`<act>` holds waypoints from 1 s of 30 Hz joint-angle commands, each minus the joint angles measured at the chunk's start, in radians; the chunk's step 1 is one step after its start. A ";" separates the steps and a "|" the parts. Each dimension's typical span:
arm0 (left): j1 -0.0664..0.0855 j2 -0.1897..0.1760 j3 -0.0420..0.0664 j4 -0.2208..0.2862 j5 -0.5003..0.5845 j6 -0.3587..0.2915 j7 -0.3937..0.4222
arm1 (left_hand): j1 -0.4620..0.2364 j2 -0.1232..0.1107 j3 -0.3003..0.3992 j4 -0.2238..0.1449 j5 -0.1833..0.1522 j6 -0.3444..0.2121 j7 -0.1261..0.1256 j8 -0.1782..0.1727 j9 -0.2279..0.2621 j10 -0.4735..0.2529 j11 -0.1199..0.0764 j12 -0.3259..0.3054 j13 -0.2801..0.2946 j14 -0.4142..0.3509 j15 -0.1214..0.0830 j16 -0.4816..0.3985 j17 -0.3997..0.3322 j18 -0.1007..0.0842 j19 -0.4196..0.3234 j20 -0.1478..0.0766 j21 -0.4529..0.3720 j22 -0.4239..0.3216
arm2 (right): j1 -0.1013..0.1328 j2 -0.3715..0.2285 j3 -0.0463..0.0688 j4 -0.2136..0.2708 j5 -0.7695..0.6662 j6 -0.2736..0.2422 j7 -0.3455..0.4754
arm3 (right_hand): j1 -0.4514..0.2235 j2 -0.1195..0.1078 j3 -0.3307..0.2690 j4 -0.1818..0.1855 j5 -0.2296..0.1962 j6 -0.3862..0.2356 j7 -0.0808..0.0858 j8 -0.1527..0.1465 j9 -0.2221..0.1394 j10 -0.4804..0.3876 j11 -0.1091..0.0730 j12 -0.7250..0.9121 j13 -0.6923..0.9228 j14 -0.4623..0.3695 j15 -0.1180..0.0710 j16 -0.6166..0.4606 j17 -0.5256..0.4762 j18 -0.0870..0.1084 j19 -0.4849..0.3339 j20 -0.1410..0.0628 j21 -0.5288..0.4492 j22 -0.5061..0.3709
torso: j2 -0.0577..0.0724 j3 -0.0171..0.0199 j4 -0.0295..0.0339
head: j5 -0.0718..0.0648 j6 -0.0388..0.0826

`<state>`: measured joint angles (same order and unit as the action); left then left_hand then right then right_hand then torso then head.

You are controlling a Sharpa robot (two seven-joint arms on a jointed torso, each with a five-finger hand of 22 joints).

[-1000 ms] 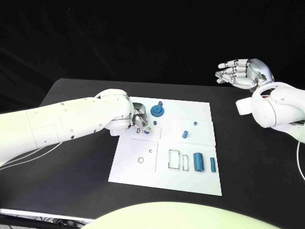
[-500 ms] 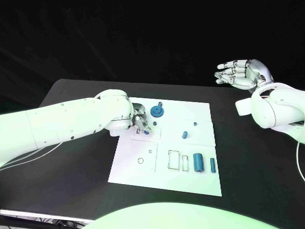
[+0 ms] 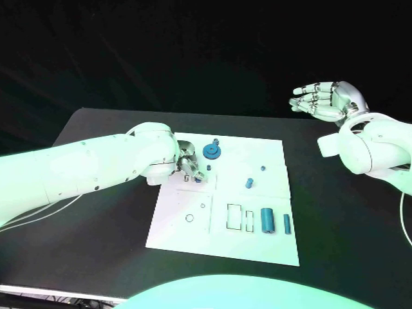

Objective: Assemble the parts on the task board

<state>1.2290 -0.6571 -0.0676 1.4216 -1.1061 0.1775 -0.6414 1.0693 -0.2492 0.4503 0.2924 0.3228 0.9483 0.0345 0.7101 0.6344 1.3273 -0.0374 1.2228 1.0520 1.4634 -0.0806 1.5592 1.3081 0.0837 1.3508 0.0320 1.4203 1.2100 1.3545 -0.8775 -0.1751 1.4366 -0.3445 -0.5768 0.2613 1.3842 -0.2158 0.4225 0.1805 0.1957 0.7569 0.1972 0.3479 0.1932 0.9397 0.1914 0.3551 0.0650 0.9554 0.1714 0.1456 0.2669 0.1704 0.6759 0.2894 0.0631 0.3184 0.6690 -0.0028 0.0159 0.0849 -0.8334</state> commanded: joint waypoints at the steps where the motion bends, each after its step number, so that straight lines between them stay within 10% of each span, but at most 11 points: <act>1: -0.004 0.000 -0.003 0.000 -0.011 0.010 -0.011 | -0.012 0.001 -0.019 0.001 -0.006 0.002 0.004 -0.007 0.000 0.001 0.009 0.003 0.001 0.099 -0.002 -0.002 0.235 -0.008 0.007 -0.001 -0.003 0.002 | 0.000 0.000 0.000 0.000 -0.002 0.007 0.013 | -0.011 -0.002 0.001 -0.006 -0.001 0.005 0.062 -0.004 -0.002 -0.002 0.005 -0.004 -0.001 -0.008 -0.001 -0.006 -0.002 0.007 -0.009 0.000 -0.001 -0.002 | 0.000 -0.0010 0.0003 | -0.001 0.002; 20: -0.004 -0.024 0.007 0.018 -0.014 0.001 -0.009 | -0.036 0.020 -0.098 0.001 -0.033 0.006 0.003 -0.010 0.002 0.004 0.008 0.009 0.008 0.099 -0.002 -0.002 0.236 -0.007 0.007 -0.001 -0.003 0.002 | -0.002 0.000 0.000 -0.004 -0.002 0.008 0.011 | -0.016 0.000 0.000 -0.006 -0.001 0.005 0.063 -0.005 -0.003 -0.003 0.006 -0.005 -0.001 -0.010 0.000 -0.010 -0.007 0.005 -0.020 0.001 -0.002 -0.008 | 0.000 -0.0006 0.0007 | -0.003 0.007; 30: 0.004 -0.059 0.066 0.034 0.026 -0.011 -0.003 | -0.028 0.032 -0.122 0.001 -0.037 -0.006 0.006 -0.018 0.000 -0.018 0.010 -0.017 -0.028 0.097 -0.001 -0.006 0.227 -0.004 -0.003 -0.001 -0.012 -0.014 | -0.005 0.003 0.000 -0.017 -0.001 0.010 0.011 | -0.018 0.001 0.000 -0.007 -0.001 0.007 0.063 -0.005 -0.004 -0.003 0.007 -0.006 -0.001 -0.010 0.001 -0.013 -0.011 0.004 -0.062 0.001 -0.005 -0.028 | -0.002 0.0001 0.0005 | -0.004 0.033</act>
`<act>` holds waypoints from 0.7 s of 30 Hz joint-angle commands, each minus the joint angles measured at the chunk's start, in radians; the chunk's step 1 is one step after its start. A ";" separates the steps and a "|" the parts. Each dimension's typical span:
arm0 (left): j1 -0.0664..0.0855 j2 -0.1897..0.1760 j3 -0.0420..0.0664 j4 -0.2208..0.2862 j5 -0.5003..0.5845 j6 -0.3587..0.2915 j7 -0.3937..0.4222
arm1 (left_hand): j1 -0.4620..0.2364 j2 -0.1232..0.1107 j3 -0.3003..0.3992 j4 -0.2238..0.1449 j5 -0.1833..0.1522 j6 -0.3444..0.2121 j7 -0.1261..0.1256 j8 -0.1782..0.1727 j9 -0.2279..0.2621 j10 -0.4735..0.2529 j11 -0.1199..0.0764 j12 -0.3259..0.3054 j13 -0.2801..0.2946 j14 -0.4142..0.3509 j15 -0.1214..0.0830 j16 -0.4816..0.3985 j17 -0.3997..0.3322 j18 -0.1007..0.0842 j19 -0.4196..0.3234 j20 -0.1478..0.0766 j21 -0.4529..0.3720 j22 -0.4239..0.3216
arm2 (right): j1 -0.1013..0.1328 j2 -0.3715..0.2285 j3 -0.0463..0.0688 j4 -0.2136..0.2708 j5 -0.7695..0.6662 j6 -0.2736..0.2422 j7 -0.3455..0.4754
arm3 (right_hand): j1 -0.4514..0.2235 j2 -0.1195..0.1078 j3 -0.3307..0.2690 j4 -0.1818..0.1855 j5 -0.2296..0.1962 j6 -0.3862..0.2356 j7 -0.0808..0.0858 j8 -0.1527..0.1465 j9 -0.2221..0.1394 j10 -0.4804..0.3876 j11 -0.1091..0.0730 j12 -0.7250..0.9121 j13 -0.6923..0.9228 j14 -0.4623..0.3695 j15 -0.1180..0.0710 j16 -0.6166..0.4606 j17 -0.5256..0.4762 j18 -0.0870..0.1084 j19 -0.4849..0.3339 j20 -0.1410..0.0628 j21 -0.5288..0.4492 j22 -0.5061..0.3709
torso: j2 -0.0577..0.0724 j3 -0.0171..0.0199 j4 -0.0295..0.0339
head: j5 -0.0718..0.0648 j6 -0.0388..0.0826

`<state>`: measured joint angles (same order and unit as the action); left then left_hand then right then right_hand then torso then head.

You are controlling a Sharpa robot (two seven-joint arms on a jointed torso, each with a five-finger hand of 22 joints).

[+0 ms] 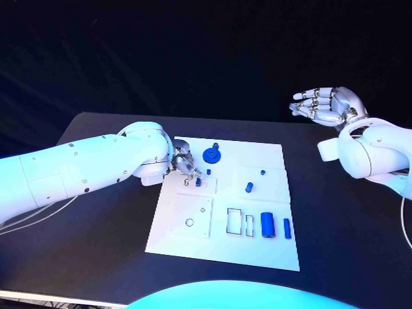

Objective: Assemble the parts on the task board

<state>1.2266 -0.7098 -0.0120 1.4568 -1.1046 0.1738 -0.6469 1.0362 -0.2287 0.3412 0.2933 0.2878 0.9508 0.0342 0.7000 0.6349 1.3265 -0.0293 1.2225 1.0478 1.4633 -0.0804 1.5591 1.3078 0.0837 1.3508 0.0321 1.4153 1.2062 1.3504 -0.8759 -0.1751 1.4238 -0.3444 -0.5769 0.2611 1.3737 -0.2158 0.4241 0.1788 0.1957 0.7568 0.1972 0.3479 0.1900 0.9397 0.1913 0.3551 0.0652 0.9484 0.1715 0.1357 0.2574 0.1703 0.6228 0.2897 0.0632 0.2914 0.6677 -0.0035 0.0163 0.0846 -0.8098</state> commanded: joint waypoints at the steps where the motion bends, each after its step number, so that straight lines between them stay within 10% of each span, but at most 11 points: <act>1: 0.010 -0.009 0.016 -0.005 0.028 -0.006 0.006 | 0.009 0.014 -0.018 0.000 -0.001 -0.015 0.009 -0.012 -0.002 -0.021 0.004 -0.021 -0.028 0.097 0.000 -0.006 0.227 -0.004 -0.005 0.000 -0.008 -0.013 | -0.001 0.002 0.000 -0.006 -0.001 0.010 0.011 | -0.008 0.001 -0.002 -0.005 -0.001 0.007 0.063 -0.005 -0.001 -0.003 0.007 -0.006 -0.001 -0.003 0.001 -0.003 -0.002 0.004 -0.009 0.001 -0.005 -0.001 | -0.002 0.0011 0.0003 | -0.004 0.009; 9: 0.049 -0.002 0.033 -0.067 0.030 -0.005 0.032 | 0.044 0.032 -0.045 0.000 0.003 -0.065 0.035 -0.065 -0.028 -0.056 0.026 -0.051 -0.072 0.096 0.018 -0.007 0.226 -0.001 -0.013 0.015 -0.016 -0.026 | -0.002 0.004 0.000 -0.012 0.000 0.013 0.008 | -0.008 0.001 -0.001 -0.005 -0.001 0.007 0.063 -0.004 -0.001 -0.002 0.007 -0.006 -0.001 -0.003 0.001 -0.003 -0.002 0.004 -0.011 0.001 -0.005 -0.002 | 0.003 0.0000 -0.0008 | -0.007 0.017; 21: 0.065 0.061 0.034 -0.201 0.003 0.014 0.049 | 0.057 0.039 -0.051 0.000 0.006 -0.074 0.043 -0.085 -0.039 -0.061 0.033 -0.053 -0.077 0.096 0.024 -0.007 0.225 -0.001 -0.016 0.021 -0.018 -0.029 | -0.003 0.005 0.000 -0.009 0.000 0.013 0.006 | -0.008 0.002 -0.001 -0.006 -0.001 0.007 0.063 -0.004 -0.001 -0.002 0.007 -0.006 -0.001 -0.003 0.001 -0.003 -0.003 0.004 -0.015 0.001 -0.005 -0.004 | 0.005 0.0000 0.0005 | -0.004 0.011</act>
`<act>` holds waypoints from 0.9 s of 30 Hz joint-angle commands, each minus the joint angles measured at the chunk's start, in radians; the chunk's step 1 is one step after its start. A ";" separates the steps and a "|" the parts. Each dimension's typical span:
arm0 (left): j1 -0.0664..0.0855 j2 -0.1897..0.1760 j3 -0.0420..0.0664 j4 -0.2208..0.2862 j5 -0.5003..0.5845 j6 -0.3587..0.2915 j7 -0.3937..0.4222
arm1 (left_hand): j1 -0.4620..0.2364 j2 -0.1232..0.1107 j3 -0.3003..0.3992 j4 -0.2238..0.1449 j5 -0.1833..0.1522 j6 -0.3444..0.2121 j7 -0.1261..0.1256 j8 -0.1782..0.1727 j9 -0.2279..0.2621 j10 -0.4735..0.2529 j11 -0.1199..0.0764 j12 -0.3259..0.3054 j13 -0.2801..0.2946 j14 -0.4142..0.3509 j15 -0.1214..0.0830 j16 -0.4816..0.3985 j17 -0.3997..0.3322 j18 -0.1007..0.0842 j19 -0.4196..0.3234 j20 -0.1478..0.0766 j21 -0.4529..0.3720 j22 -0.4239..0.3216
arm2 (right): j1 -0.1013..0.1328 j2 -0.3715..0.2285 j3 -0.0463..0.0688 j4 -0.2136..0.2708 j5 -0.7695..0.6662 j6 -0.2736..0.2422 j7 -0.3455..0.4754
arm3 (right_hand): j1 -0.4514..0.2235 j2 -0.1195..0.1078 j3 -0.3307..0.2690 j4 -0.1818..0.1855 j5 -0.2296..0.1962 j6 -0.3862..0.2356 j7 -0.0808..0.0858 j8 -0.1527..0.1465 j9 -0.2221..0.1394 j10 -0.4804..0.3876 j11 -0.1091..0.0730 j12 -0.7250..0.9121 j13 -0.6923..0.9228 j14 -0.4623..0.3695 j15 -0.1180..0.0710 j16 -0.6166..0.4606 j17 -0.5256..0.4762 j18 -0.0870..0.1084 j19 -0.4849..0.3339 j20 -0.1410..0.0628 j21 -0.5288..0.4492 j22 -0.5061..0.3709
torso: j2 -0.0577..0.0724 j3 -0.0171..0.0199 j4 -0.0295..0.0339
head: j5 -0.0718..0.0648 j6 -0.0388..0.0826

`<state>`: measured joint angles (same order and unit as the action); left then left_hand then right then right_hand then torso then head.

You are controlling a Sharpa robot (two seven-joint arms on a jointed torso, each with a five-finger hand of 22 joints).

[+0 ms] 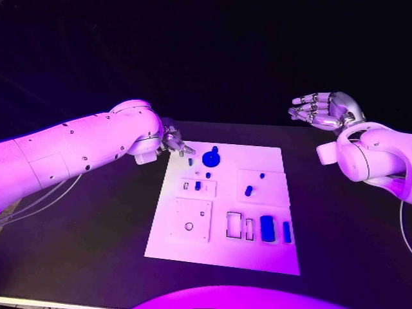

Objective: Assemble the parts on the task board

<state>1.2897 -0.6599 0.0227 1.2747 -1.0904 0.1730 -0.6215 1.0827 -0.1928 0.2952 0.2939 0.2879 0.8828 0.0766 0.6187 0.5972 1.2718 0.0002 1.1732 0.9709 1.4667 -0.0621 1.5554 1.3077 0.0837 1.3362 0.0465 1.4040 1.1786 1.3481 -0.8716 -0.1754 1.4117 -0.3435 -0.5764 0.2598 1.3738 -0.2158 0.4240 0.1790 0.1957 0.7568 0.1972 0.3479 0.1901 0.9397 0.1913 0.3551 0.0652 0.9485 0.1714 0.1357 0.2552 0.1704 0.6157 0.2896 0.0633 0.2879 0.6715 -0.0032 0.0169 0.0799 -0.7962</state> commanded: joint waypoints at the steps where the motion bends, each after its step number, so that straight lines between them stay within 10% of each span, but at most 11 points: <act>1: 0.002 0.019 -0.001 -0.033 -0.012 0.020 0.025 | 0.010 0.004 -0.005 -0.001 0.006 -0.006 0.001 -0.004 -0.001 -0.006 0.003 -0.003 0.000 0.093 0.006 -0.003 0.225 -0.001 -0.001 0.007 -0.006 -0.001 | 0.000 0.001 0.000 0.003 -0.001 0.013 0.008 | -0.008 0.002 -0.001 -0.006 -0.001 0.007 0.063 -0.004 -0.002 -0.002 0.007 -0.006 -0.001 -0.003 0.001 -0.004 -0.001 0.004 -0.008 0.001 -0.005 -0.001 | 0.001 -0.0005 -0.0004 | 0.001 -0.003; 27: 0.002 0.129 -0.035 -0.207 0.008 0.099 0.051 | 0.015 0.007 -0.006 -0.001 0.004 -0.004 0.003 -0.008 -0.004 -0.007 0.005 -0.002 0.001 0.092 0.008 -0.004 0.225 0.000 -0.003 0.009 -0.007 -0.003 | 0.000 0.007 0.000 0.007 -0.001 0.014 0.008 | -0.007 0.002 -0.001 -0.007 -0.001 0.008 0.063 -0.004 -0.002 -0.001 0.006 -0.006 -0.001 -0.003 0.001 -0.004 -0.002 0.004 -0.012 0.001 -0.005 -0.003 | 0.000 0.0011 -0.0015 | 0.006 -0.009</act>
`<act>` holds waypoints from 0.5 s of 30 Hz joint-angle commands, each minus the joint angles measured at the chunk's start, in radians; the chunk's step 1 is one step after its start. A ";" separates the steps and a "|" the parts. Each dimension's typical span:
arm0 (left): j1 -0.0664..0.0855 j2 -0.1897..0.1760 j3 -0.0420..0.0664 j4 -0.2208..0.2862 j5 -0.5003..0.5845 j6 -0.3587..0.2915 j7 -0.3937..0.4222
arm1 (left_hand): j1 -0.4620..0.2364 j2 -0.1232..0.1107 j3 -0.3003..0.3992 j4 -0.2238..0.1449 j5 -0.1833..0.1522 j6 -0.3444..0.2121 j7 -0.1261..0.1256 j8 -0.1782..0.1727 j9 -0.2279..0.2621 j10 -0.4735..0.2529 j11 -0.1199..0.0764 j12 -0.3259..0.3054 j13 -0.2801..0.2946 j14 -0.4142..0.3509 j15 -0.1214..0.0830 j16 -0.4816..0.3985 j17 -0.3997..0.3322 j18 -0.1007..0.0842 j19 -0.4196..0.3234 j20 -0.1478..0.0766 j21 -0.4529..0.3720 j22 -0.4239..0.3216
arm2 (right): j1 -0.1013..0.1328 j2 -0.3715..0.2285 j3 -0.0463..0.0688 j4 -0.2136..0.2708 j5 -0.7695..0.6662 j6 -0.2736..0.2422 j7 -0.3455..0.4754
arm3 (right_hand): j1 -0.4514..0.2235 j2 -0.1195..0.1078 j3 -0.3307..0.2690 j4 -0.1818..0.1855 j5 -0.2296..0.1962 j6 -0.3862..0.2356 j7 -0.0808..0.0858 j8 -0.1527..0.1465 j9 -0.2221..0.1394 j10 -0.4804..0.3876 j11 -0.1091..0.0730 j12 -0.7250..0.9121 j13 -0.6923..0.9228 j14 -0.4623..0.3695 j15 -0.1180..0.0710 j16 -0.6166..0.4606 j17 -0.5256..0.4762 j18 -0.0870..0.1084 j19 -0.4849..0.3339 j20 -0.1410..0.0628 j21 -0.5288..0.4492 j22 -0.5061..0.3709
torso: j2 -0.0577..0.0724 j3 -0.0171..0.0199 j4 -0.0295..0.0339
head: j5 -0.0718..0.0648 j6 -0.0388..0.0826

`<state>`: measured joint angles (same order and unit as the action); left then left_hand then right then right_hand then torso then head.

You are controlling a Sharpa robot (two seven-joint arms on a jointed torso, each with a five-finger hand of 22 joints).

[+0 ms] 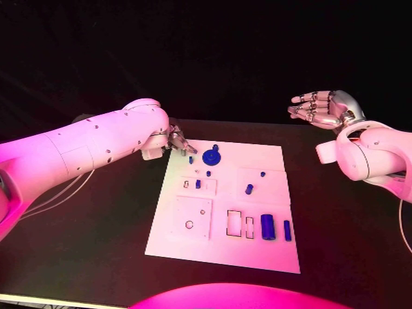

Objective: Assemble the parts on the task board

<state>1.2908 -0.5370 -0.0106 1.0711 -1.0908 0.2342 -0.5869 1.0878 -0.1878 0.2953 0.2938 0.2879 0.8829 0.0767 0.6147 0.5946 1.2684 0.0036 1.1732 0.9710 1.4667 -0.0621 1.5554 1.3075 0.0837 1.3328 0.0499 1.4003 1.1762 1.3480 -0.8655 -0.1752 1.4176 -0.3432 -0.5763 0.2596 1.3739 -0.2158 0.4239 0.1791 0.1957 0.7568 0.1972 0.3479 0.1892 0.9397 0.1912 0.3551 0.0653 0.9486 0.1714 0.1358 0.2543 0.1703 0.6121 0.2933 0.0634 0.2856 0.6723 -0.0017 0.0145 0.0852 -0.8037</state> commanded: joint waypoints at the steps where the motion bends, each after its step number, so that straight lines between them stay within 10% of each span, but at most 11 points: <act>1: 0.001 0.007 -0.003 -0.005 0.009 0.039 0.016 | 0.010 0.003 -0.006 0.000 0.004 -0.003 0.003 -0.004 -0.002 -0.004 0.002 -0.001 0.002 0.092 0.008 -0.004 0.224 0.000 0.001 0.006 -0.004 0.000 | 0.000 0.001 0.000 0.001 -0.001 0.013 0.008 | -0.007 0.002 -0.001 -0.007 -0.001 0.008 0.063 -0.004 -0.001 -0.001 0.006 -0.006 -0.001 -0.003 0.001 -0.004 -0.001 0.004 -0.008 -0.002 -0.005 -0.001 | -0.001 -0.0002 0.0008 | 0.001 -0.002; 15: -0.001 0.024 -0.011 -0.024 0.017 0.045 0.024 | 0.019 0.013 -0.003 -0.001 0.004 0.006 0.002 -0.005 -0.004 -0.005 0.002 0.001 0.002 0.093 0.009 -0.003 0.226 0.000 0.000 0.008 -0.004 0.000 | 0.000 0.003 0.000 0.002 -0.001 0.014 0.008 | -0.007 0.002 0.000 -0.008 -0.001 0.008 0.063 -0.004 -0.001 -0.001 0.006 -0.006 -0.001 -0.003 0.001 -0.005 -0.002 0.004 -0.011 -0.002 -0.005 -0.003 | -0.001 -0.0006 0.0008 | -0.001 -0.002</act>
<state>1.2892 -0.5166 -0.0216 1.0469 -1.0849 0.2603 -0.5784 1.1008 -0.1747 0.2953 0.2938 0.2879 0.8829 0.0767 0.6147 0.5922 1.2685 0.0036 1.1732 0.9723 1.4667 -0.0622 1.5554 1.3074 0.0837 1.3328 0.0499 1.4004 1.1763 1.3480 -0.8638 -0.1752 1.4177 -0.3431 -0.5762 0.2595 1.3739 -0.2158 0.4239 0.1792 0.1957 0.7568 0.1971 0.3479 0.1894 0.9397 0.1912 0.3551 0.0653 0.9486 0.1714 0.1358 0.2529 0.1705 0.6085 0.2897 0.0634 0.2838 0.6715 -0.0028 0.0151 0.0849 -0.8060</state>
